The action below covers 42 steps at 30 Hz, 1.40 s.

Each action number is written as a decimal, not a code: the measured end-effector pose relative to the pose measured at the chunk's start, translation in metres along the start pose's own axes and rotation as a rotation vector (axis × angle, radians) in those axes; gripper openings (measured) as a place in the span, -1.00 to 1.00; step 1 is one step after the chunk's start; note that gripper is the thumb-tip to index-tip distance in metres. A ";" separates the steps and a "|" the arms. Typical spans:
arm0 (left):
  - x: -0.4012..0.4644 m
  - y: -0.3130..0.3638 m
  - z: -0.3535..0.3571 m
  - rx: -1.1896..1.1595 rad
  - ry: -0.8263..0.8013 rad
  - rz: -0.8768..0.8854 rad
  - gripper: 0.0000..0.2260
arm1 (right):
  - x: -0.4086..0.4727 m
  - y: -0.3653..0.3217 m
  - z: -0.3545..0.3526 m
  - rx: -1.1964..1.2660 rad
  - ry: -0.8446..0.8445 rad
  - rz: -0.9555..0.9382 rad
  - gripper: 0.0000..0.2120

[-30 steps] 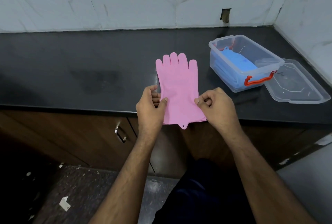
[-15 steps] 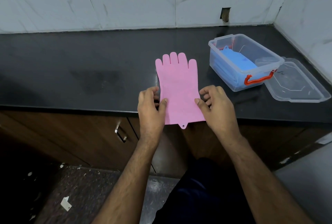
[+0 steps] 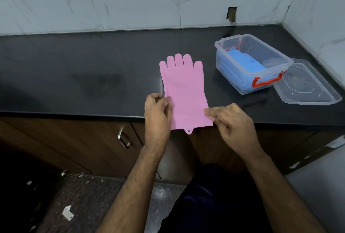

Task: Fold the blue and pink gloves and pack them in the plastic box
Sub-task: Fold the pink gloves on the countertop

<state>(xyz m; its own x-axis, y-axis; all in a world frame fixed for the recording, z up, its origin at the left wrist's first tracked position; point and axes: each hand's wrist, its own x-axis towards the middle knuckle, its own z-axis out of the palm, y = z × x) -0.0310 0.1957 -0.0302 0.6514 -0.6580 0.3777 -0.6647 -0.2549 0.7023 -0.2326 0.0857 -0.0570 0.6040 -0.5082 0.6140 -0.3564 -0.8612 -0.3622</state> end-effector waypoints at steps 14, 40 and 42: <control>0.022 -0.008 -0.007 0.368 -0.251 0.141 -0.45 | -0.019 -0.001 0.007 -0.032 0.069 0.003 -0.78; 0.054 -0.039 -0.033 -0.233 -0.618 0.231 -0.77 | -0.007 -0.031 0.005 0.150 0.204 0.192 -0.81; 0.049 -0.040 -0.032 -0.226 -0.583 0.253 -0.82 | -0.006 -0.037 0.000 0.104 0.231 0.146 -0.79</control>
<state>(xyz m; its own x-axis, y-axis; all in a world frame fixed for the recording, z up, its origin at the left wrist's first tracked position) 0.0397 0.1962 -0.0206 0.1395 -0.9689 0.2046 -0.6371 0.0703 0.7676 -0.2230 0.1203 -0.0467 0.3692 -0.6235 0.6892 -0.3455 -0.7805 -0.5210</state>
